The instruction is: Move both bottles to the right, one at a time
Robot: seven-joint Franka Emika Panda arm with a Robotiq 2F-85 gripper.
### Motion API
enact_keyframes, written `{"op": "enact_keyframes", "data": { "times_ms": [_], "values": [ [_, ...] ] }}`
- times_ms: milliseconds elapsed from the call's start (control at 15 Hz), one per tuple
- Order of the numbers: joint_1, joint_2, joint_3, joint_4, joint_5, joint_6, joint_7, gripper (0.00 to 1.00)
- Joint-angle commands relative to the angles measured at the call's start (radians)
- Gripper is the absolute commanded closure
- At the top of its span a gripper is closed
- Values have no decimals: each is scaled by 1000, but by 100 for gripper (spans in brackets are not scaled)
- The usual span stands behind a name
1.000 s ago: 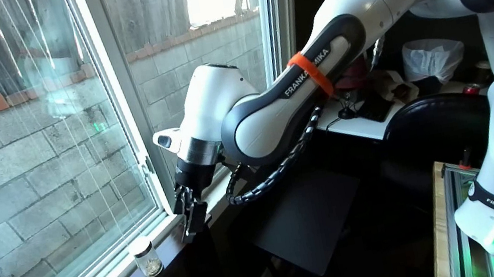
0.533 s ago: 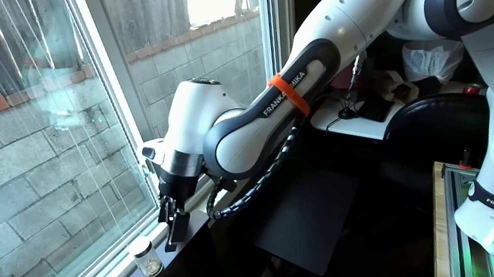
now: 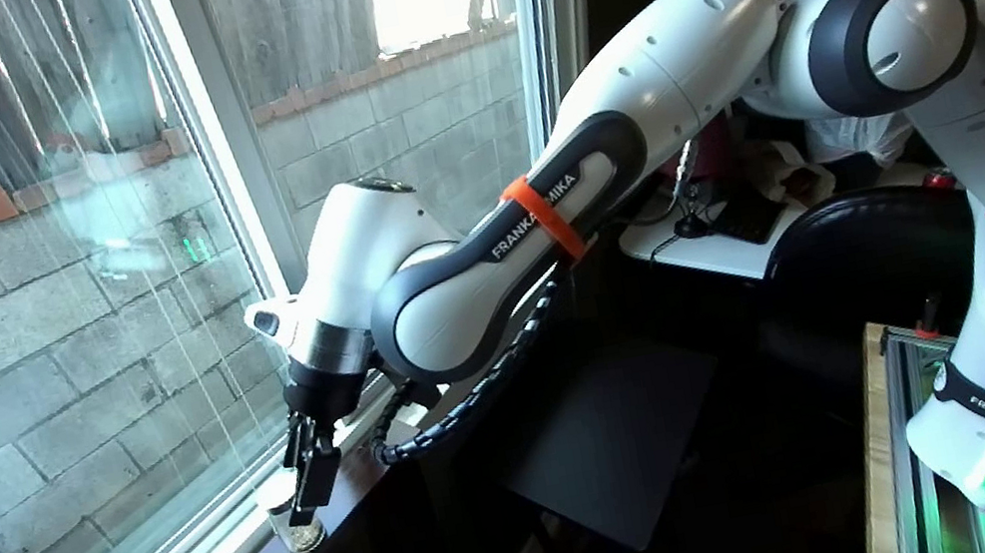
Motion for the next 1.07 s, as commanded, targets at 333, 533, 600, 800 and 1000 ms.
{"op": "enact_keyframes", "data": {
  "times_ms": [333, 533, 600, 800, 1000],
  "values": [
    [44, 86, -24, 117, -46, -4, 61, 18],
    [52, 94, -36, 130, -57, -8, 71, 22],
    [56, 94, -42, 132, -62, -14, 76, 25],
    [64, 92, -53, 133, -73, -27, 94, 38],
    [71, 85, -59, 135, -84, -39, 102, 63]
  ]
}}
